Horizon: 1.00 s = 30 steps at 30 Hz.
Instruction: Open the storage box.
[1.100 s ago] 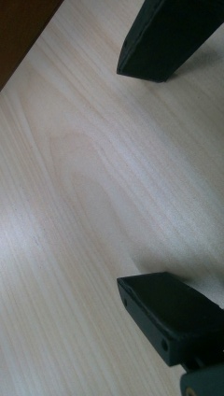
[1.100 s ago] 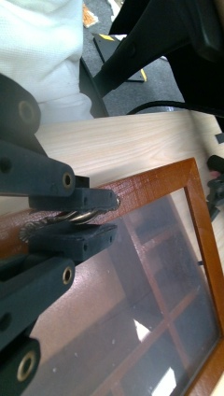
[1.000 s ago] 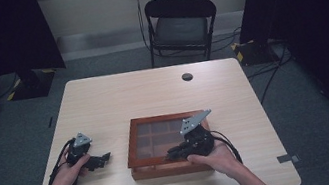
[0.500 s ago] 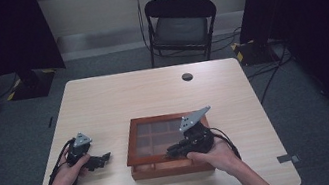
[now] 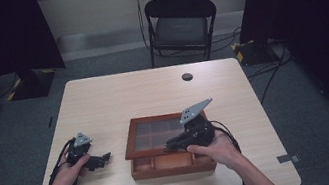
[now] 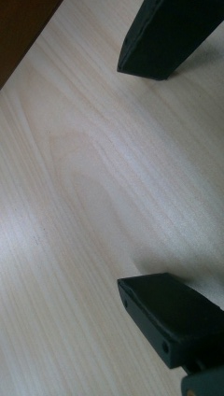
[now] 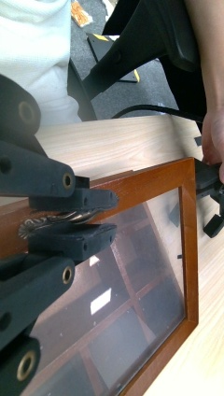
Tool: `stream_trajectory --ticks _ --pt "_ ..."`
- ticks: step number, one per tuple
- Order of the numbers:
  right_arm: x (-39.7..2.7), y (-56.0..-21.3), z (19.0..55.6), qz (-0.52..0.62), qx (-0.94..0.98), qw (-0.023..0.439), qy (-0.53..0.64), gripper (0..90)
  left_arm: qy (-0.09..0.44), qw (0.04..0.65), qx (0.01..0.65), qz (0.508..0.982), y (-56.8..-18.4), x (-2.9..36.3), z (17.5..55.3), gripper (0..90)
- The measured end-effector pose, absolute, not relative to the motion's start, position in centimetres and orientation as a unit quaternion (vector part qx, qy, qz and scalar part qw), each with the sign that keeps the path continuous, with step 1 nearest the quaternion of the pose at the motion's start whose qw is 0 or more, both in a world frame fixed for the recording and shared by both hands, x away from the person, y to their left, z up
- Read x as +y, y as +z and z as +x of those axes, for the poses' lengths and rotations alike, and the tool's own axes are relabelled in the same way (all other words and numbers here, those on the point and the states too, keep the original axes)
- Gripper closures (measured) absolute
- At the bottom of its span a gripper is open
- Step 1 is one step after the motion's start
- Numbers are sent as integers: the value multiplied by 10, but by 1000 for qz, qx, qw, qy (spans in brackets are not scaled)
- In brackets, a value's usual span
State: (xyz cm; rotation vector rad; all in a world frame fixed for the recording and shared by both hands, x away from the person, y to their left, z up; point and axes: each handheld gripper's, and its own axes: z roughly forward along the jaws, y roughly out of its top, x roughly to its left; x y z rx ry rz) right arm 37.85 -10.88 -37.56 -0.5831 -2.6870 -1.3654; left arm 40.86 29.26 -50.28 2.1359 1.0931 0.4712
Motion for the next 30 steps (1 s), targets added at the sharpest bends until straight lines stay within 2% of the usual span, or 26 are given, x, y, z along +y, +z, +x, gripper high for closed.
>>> stream_trajectory --ticks 30 --pt "-110 -357 384 -207 -868 22 -451 821 180 342 421 821 -503 292 409 0"
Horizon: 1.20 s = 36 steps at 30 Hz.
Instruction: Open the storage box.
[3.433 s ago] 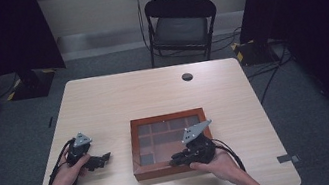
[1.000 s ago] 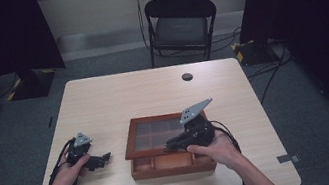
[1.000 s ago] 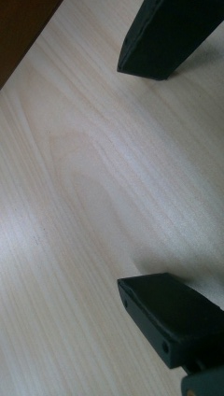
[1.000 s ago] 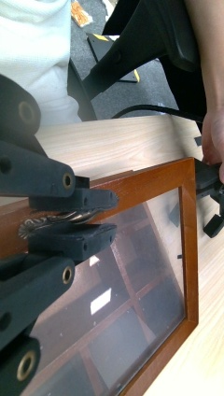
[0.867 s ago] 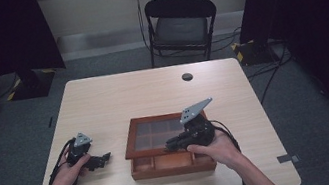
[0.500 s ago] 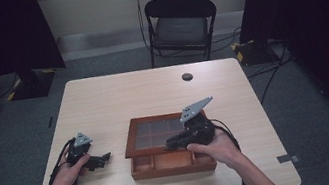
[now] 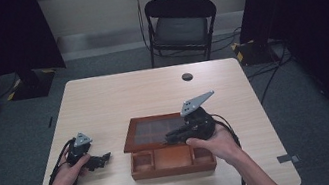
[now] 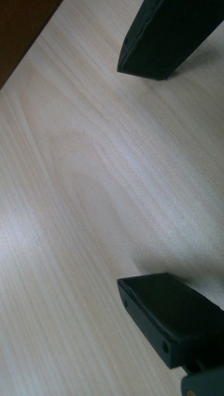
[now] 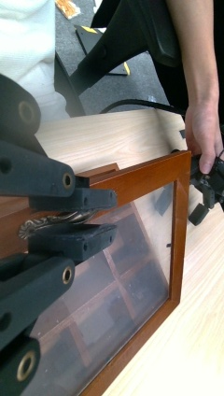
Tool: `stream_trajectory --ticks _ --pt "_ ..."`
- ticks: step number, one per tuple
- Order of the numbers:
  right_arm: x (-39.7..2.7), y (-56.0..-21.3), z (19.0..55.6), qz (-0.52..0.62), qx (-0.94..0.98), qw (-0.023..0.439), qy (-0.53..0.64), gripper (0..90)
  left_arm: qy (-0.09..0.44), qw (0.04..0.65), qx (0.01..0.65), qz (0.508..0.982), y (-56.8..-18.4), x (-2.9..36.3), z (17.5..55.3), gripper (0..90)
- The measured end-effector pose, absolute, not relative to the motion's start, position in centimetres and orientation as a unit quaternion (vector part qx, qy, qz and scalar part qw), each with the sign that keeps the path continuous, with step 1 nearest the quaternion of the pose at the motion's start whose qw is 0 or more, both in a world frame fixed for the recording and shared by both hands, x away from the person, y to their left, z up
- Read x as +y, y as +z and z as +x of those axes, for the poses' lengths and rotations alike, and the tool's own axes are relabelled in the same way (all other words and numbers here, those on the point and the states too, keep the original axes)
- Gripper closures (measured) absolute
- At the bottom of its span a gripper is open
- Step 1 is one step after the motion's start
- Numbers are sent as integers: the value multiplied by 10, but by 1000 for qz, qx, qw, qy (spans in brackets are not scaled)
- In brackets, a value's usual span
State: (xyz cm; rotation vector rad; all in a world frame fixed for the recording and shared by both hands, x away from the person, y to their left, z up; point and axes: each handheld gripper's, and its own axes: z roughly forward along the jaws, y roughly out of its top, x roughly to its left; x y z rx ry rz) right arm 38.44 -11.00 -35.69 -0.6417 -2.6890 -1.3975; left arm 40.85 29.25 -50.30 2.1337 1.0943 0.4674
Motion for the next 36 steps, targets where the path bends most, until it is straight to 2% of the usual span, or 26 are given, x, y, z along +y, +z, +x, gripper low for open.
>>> stream_trajectory --ticks 36 --pt "-112 -337 397 -220 -857 8 -466 821 177 342 413 825 -503 294 409 0"
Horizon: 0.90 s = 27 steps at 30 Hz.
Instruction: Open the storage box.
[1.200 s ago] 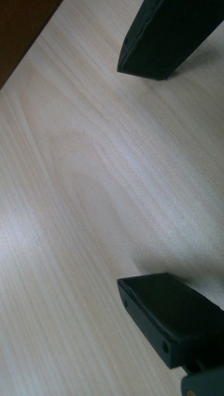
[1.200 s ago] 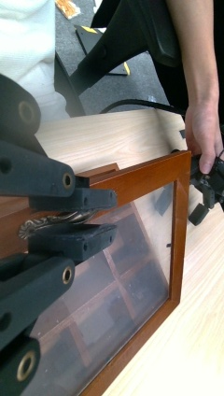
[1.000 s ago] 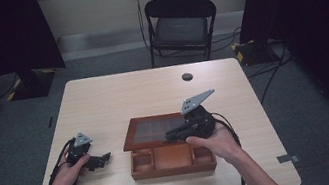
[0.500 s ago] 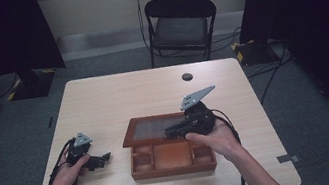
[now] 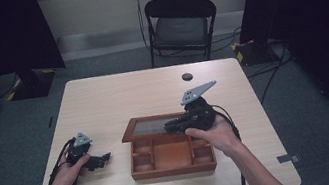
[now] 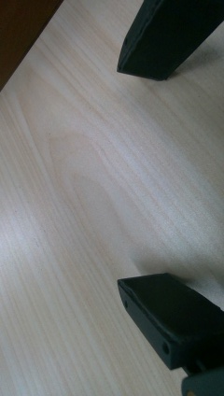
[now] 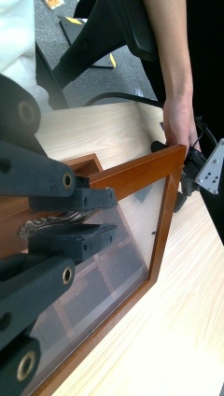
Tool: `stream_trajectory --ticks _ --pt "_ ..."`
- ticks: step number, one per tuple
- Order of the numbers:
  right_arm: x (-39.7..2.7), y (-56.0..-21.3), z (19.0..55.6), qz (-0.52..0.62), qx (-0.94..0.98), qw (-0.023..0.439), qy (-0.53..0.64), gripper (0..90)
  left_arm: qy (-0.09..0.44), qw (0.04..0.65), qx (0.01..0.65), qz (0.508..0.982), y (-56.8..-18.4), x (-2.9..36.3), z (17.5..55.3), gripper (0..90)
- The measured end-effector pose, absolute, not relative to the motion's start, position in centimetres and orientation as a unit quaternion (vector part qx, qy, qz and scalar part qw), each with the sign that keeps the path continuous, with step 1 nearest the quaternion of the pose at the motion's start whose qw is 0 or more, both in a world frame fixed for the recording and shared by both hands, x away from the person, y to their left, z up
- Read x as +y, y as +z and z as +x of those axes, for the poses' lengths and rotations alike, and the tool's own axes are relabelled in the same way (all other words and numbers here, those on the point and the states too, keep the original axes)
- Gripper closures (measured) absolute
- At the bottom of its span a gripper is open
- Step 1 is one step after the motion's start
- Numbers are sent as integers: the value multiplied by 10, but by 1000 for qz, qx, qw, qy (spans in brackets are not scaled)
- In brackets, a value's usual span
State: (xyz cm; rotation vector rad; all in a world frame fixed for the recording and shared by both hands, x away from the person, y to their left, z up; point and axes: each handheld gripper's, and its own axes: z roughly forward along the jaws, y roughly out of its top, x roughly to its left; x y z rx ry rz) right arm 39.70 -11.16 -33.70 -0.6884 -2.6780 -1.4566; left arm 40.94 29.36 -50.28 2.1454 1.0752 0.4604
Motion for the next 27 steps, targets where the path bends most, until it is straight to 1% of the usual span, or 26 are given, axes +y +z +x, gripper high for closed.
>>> stream_trajectory --ticks 27 --pt "-113 -329 406 -231 -849 10 -475 822 177 342 413 825 -503 294 409 0"
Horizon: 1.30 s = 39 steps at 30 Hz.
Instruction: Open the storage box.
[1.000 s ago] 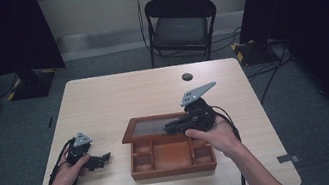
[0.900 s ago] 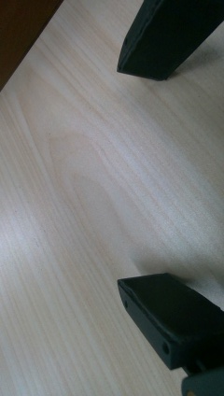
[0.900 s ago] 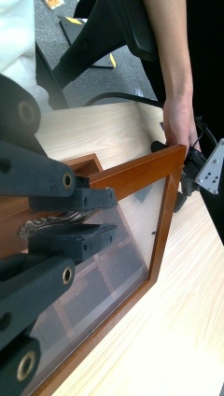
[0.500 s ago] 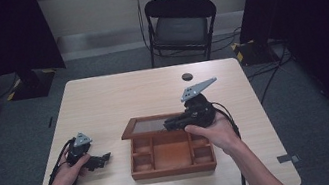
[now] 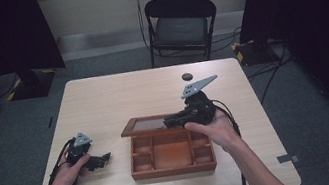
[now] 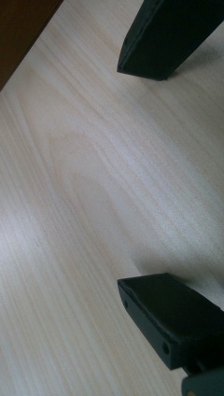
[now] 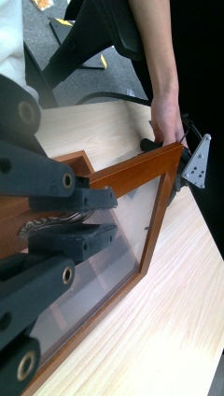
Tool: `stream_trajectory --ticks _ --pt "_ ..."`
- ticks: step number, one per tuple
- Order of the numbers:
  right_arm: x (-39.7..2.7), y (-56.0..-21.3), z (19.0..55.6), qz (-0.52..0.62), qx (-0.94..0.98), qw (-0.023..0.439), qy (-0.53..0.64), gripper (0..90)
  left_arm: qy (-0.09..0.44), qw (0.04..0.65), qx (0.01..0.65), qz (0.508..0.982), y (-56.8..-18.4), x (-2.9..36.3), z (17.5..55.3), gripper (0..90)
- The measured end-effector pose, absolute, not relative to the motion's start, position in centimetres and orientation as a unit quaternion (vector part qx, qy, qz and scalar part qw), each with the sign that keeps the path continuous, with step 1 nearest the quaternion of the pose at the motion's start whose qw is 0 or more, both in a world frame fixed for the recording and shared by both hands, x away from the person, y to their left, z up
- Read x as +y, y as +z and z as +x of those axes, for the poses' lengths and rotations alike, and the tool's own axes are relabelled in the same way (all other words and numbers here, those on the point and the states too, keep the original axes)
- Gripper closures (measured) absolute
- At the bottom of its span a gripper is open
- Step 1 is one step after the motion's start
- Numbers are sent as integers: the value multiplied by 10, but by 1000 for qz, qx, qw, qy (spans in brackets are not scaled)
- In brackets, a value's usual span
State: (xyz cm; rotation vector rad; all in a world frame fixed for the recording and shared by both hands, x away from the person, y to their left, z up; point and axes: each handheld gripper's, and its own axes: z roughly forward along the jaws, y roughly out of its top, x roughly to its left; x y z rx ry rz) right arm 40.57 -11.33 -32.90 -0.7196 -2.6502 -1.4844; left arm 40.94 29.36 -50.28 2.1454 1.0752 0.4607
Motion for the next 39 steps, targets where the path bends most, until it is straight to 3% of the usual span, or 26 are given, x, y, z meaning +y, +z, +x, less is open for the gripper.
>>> stream_trajectory --ticks 39 --pt "-114 -323 414 -240 -843 12 -480 823 177 342 413 825 -503 294 409 0"
